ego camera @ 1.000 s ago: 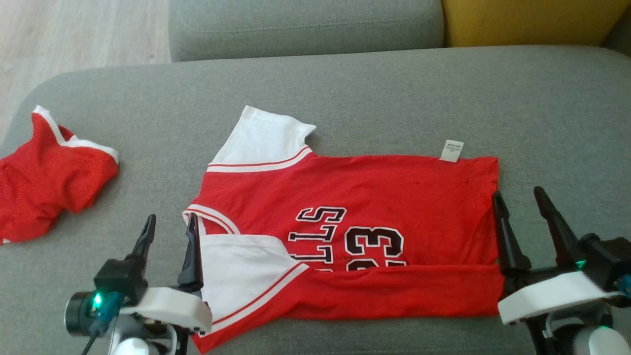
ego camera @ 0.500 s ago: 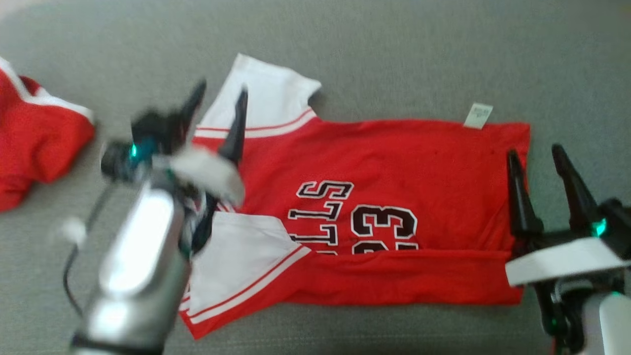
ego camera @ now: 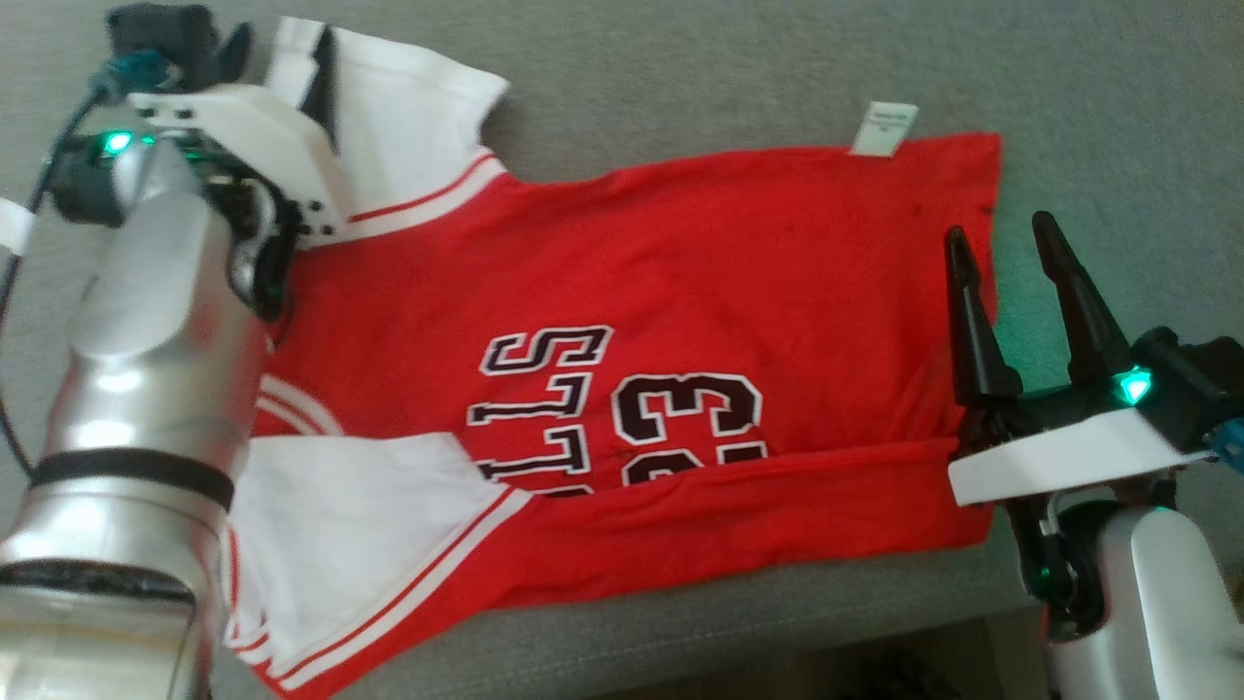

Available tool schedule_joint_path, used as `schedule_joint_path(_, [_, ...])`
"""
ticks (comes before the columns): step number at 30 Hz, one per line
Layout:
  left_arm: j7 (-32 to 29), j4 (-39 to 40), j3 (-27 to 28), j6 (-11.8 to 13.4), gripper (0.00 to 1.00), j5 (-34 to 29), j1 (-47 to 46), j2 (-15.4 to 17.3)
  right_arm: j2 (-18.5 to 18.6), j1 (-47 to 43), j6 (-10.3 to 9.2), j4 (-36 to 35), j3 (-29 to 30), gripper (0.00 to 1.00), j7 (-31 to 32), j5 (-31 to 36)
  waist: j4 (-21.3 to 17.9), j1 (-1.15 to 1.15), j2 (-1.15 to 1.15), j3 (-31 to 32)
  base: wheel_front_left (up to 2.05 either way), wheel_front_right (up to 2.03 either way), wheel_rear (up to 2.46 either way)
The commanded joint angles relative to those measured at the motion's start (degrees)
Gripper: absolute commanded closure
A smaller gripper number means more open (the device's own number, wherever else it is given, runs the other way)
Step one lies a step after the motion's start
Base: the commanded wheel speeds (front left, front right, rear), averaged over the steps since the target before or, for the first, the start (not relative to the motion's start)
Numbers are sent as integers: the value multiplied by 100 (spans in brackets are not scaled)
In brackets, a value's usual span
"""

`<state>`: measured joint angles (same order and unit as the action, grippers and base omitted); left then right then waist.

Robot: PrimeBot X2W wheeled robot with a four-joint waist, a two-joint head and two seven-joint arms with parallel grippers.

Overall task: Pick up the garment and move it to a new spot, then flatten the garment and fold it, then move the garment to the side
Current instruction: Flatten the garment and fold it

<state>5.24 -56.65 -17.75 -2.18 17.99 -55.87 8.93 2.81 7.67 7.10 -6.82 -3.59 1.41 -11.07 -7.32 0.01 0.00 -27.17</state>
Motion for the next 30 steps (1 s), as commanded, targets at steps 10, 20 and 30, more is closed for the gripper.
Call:
schedule_joint_path(10, [176,-1014,135,-134,100,162,-463,141,13,228,39,64,126,0,-115,-96,-172,-1,0,-140,0,0,0])
schedule_joint_path(20, [765,-1289,-52,-294,100,130,-608,-80,61,476,39,119,390,0,122,-74,75,-1,0,44,0,0,0])
schedule_joint_path(30, [969,-1067,-59,-262,100,131,-725,-184,535,1425,39,1418,509,0,873,-373,291,-1,0,77,0,0,0])
